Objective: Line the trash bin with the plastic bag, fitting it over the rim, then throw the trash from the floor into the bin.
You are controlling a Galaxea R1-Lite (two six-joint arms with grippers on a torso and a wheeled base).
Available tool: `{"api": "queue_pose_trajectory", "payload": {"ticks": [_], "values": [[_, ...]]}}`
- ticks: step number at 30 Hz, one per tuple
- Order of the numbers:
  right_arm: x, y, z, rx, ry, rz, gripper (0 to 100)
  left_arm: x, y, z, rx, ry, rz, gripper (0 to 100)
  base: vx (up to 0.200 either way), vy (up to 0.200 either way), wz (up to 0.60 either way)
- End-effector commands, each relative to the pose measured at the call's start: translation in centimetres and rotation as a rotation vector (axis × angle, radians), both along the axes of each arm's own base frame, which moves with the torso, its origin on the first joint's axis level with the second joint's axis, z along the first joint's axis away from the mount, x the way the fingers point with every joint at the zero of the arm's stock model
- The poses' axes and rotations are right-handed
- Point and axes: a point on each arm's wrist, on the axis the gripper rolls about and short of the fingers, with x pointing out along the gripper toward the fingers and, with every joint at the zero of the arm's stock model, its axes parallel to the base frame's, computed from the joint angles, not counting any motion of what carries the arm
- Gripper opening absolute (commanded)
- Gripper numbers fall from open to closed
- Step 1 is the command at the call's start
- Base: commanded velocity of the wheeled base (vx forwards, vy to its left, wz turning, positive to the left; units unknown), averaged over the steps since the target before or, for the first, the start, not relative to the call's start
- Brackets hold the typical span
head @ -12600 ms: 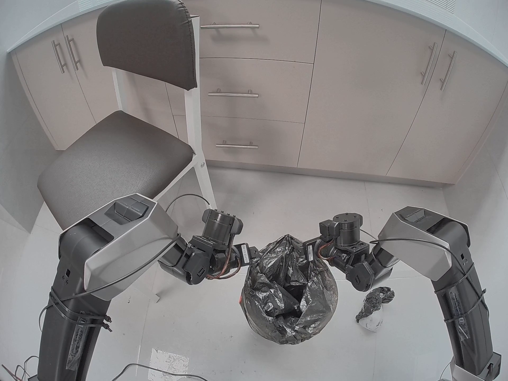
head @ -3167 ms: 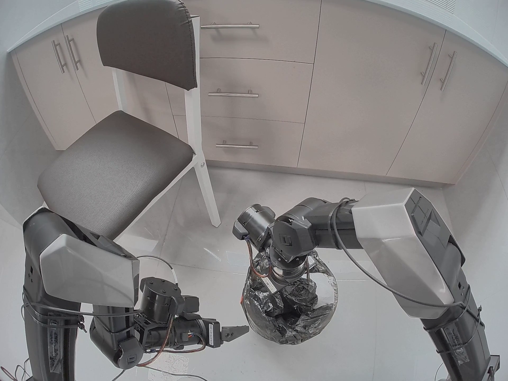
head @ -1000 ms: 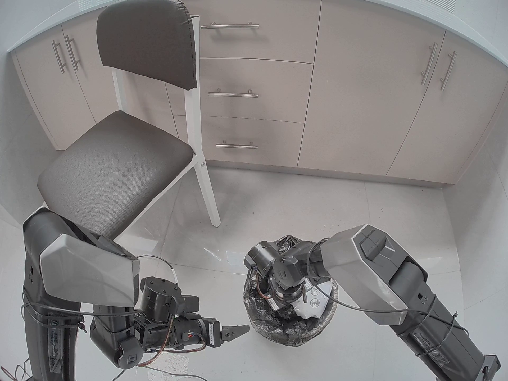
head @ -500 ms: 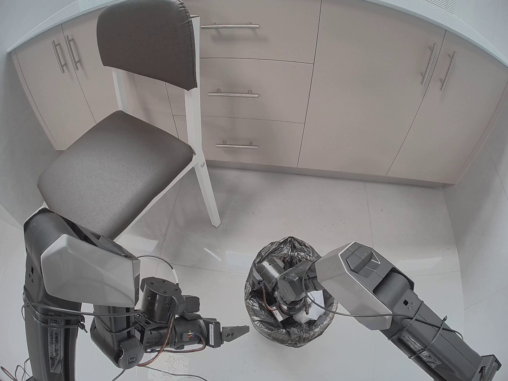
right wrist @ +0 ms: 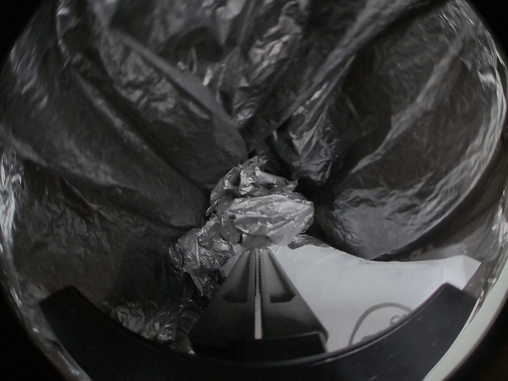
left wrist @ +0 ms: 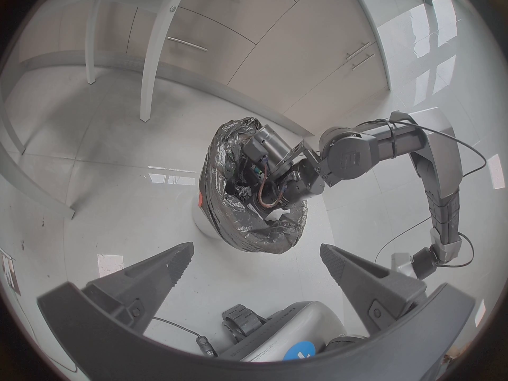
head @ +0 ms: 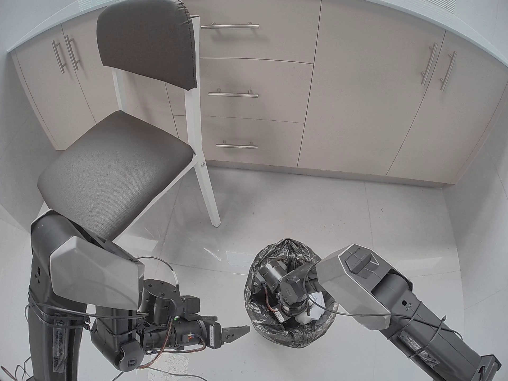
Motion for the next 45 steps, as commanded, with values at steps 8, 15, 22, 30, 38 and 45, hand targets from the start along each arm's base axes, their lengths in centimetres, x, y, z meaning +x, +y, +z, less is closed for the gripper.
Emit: {"api": "queue_pose_trajectory", "payload": {"ticks": [8,15,22,30,38,45], "values": [[-0.8,2.6,9.5,0.027,-0.086,0.045,0,-0.2,0.1,-0.2,0.005,0.017,0.004,100,0.0,0.0,0.0],[-3.5,3.9,18.5,-0.004,-0.155,0.121,0,-0.7,0.4,0.5,0.0,-0.002,0.007,100,0.0,0.0,0.0],[-6.3,2.1,29.1,-0.043,-0.303,0.12,0,-2.5,0.7,3.4,-0.035,-0.057,-0.016,100,0.0,0.0,0.0],[-14.7,-6.7,46.2,0.106,-0.518,0.126,0,-5.3,2.3,12.7,-0.18,-0.378,0.035,100,0.0,0.0,0.0],[-25.2,-16.9,52.1,-0.019,-0.461,0.246,0,-7.3,7.8,19.7,-0.074,-0.682,0.22,100,0.0,0.0,0.0],[-30.3,-24.5,53.1,-0.066,-0.414,0.006,0,-15.5,13.6,28.9,0.083,-0.698,0.513,100,0.0,0.0,0.0]]}}
